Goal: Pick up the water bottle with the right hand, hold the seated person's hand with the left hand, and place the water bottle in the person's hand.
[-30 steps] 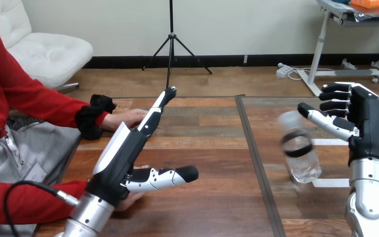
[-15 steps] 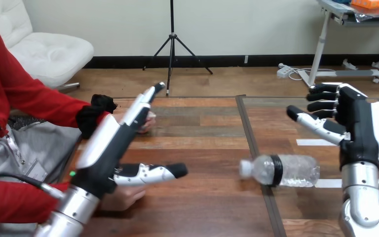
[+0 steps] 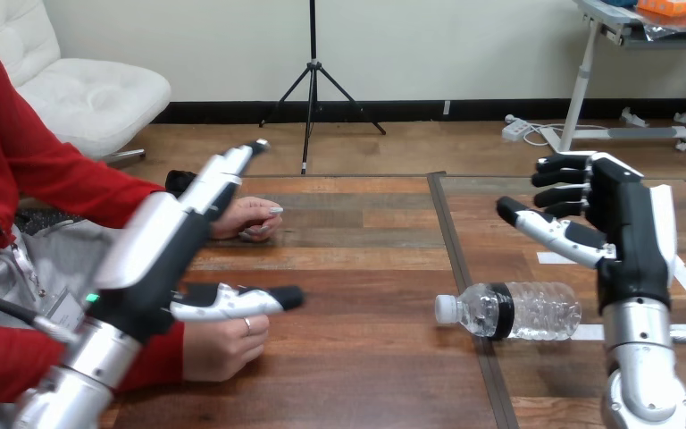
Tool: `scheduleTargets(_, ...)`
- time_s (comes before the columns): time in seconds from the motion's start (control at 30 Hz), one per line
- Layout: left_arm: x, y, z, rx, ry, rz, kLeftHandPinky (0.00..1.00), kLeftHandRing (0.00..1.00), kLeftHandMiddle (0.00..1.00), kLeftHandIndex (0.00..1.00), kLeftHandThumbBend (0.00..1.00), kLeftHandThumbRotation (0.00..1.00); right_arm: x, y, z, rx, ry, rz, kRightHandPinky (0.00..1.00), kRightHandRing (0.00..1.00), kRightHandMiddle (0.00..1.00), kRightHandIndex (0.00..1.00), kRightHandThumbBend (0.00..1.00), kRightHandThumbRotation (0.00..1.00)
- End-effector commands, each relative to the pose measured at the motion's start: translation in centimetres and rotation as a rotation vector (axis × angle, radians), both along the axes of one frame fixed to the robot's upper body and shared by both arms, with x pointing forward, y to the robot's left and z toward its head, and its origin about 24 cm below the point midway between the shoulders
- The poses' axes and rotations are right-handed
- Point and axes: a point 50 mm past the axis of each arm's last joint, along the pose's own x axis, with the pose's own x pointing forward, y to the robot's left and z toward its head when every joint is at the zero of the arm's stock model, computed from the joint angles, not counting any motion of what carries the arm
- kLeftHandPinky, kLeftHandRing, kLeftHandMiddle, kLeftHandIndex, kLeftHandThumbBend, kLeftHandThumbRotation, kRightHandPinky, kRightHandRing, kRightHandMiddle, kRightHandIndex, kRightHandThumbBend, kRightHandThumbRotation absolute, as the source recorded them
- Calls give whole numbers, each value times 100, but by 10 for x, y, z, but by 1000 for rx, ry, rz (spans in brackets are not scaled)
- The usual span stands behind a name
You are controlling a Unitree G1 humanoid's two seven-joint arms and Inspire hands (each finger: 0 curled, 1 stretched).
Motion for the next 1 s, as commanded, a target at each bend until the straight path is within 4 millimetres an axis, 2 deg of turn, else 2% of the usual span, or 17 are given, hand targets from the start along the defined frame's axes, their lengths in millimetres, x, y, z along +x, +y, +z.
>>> scheduleTargets(0.0, 14, 9, 22, 4, -87, 17, 91, 99, 98, 97, 100, 61, 5, 11, 19, 3, -76, 42, 51, 51, 59, 56, 77, 0)
scheduleTargets(0.33, 16, 16, 23, 3, -94, 24, 90, 98, 98, 98, 100, 63, 6, 12, 16, -9, -52, 43, 51, 52, 62, 58, 77, 0)
scheduleTargets(0.63, 14, 16, 23, -10, -104, 14, 85, 98, 99, 99, 100, 63, 6, 11, 17, -43, -28, 51, 51, 60, 68, 64, 83, 0)
scheduleTargets(0.83, 14, 16, 23, -21, -98, 15, 84, 98, 100, 99, 100, 63, 5, 9, 18, -99, 5, 91, 57, 68, 72, 69, 87, 0)
scheduleTargets(0.97, 13, 16, 22, -24, -94, 19, 83, 98, 99, 99, 100, 63, 4, 8, 19, -146, 42, 145, 65, 75, 76, 75, 87, 0)
